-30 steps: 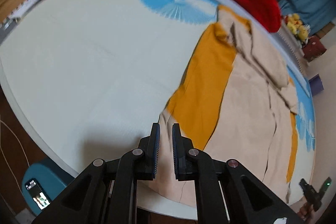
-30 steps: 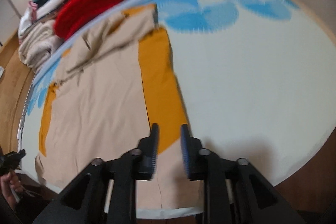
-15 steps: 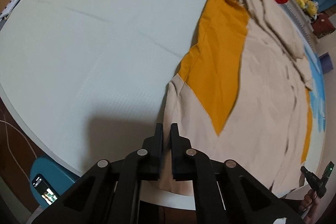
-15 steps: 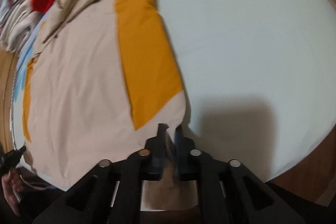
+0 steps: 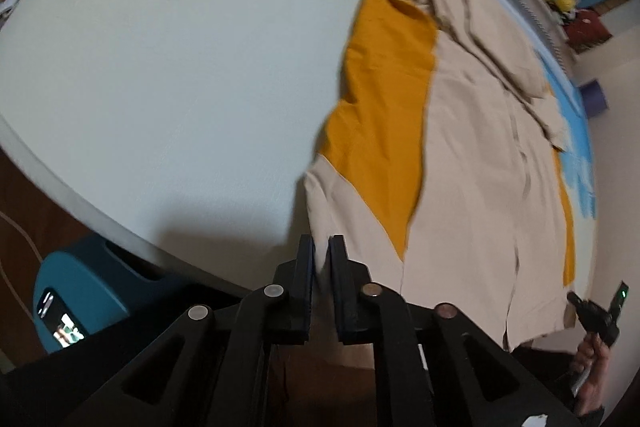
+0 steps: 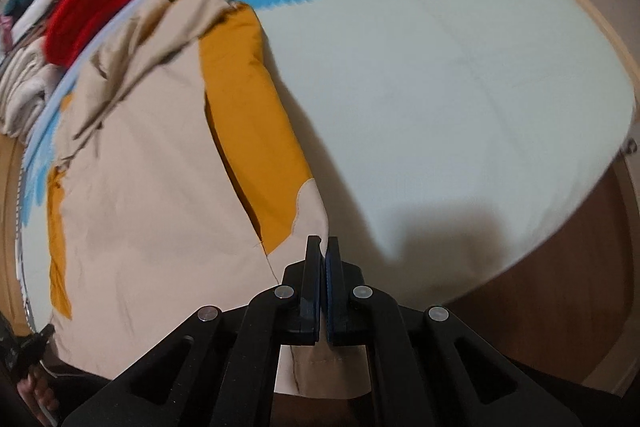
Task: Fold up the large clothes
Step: 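Move both tools to the jacket hem and grasp the hem corners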
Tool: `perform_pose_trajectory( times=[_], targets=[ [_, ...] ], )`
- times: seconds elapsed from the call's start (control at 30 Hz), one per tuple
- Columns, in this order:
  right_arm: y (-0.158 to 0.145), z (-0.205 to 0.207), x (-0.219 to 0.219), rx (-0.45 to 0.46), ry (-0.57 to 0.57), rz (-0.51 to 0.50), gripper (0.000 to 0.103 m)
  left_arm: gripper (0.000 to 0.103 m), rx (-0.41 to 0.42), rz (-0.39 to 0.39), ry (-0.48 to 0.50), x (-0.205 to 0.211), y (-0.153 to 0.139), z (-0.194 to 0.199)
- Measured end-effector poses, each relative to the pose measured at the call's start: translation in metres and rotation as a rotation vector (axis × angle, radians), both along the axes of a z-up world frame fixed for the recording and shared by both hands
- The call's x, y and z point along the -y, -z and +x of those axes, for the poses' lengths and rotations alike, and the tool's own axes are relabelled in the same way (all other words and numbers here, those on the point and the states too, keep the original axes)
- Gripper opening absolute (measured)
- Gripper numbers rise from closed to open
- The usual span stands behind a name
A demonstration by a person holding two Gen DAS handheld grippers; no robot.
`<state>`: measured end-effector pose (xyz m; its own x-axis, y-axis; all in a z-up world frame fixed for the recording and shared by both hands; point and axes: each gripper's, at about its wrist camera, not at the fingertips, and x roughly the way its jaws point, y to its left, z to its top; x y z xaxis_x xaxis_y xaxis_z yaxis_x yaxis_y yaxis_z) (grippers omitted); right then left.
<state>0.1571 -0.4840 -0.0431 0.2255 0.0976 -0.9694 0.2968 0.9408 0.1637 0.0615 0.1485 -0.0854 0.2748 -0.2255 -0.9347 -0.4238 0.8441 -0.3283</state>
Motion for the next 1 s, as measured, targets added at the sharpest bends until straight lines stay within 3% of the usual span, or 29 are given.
perform_pose_trajectory(
  times=[0.03,0.07,0.13,0.2,0.27,0.37,0.5,0.57,0.6,0.63,0.67,0.7,0.77,0.83,0.9,0.93,1.0],
  targets=[
    [-0.001,0.000,-0.001,-0.001,-0.005,0.013,0.003,0.014,-0.001,-0.001,-0.019,-0.004,0.000,0.002],
    [0.001,0.001,-0.002,-0.002,-0.009,0.026,0.008,0.025,0.000,-0.001,-0.040,-0.007,0.000,0.005],
    [0.005,0.002,-0.004,0.004,-0.008,-0.016,0.018,0.035,0.011,-0.010,-0.055,-0.011,0.000,0.013],
    [0.010,0.004,-0.001,0.006,0.007,-0.044,0.042,0.038,0.014,-0.008,-0.038,-0.008,0.005,0.025],
    [0.017,0.011,0.000,0.002,0.025,-0.027,0.048,0.038,-0.006,0.028,-0.012,-0.002,0.011,0.034],
    [0.031,0.020,-0.005,-0.018,-0.003,-0.015,0.048,0.038,-0.040,0.101,0.020,0.003,0.023,0.041],
    [0.052,0.029,-0.018,-0.075,-0.050,-0.057,0.048,0.037,-0.073,0.089,0.049,0.012,0.040,0.045],
    [0.053,0.030,-0.022,-0.074,-0.061,-0.076,0.047,0.035,-0.068,0.154,0.088,0.022,0.041,0.044],
    [0.052,0.029,-0.024,-0.072,-0.066,-0.088,0.041,0.032,-0.069,0.195,0.112,0.027,0.040,0.044],
    [0.052,0.028,-0.025,-0.072,-0.070,-0.096,0.035,0.022,-0.066,0.219,0.128,0.031,0.039,0.043],
    [0.051,0.027,-0.027,-0.069,-0.074,-0.101,0.016,0.018,-0.059,0.235,0.139,0.035,0.038,0.043],
    [0.049,0.026,-0.028,-0.057,-0.078,-0.084,0.007,0.013,-0.050,0.251,0.149,0.038,0.035,0.042],
    [0.041,0.025,-0.032,-0.024,-0.078,-0.073,0.005,0.009,-0.027,0.301,0.186,0.048,0.027,0.041],
    [0.033,0.023,-0.034,-0.001,-0.079,-0.080,0.005,0.010,-0.019,0.314,0.208,0.051,0.024,0.040],
    [0.032,0.022,-0.034,-0.002,-0.066,-0.078,0.007,0.018,-0.042,0.286,0.202,0.046,0.028,0.040],
    [0.034,0.022,-0.032,-0.010,-0.057,-0.076,0.010,0.029,-0.069,0.266,0.195,0.043,0.033,0.039],
    [0.043,0.021,-0.032,-0.054,-0.033,-0.072,0.021,0.037,-0.101,0.251,0.202,0.040,0.040,0.039]
  ],
)
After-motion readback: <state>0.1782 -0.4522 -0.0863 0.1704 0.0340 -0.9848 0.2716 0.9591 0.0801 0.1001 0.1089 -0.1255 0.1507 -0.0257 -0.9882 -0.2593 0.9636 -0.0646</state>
